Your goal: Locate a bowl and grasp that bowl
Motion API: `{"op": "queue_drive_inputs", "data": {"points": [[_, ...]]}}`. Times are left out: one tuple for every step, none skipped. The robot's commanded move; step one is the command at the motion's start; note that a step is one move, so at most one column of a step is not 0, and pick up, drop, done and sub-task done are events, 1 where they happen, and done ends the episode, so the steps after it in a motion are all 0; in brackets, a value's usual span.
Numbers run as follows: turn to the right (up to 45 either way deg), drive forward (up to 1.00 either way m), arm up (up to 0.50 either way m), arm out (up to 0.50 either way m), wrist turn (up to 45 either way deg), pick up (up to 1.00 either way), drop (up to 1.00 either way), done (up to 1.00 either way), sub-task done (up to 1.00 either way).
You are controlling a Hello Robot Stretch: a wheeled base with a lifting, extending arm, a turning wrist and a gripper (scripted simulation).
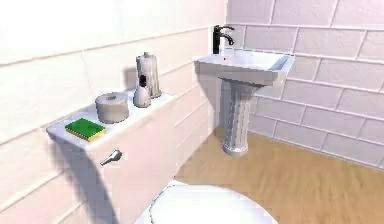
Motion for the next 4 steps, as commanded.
{"op": "queue_drive_inputs", "data": {"points": [[-45.0,0.0,0.0,0.0,0.0,0.0,0.0,0.0,0.0],[-45.0,0.0,0.0,0.0,0.0,0.0,0.0,0.0,0.0],[-45.0,0.0,0.0,0.0,0.0,0.0,0.0,0.0,0.0],[-36.0,0.0,0.0,0.0,0.0,0.0,0.0,0.0,0.0]]}}
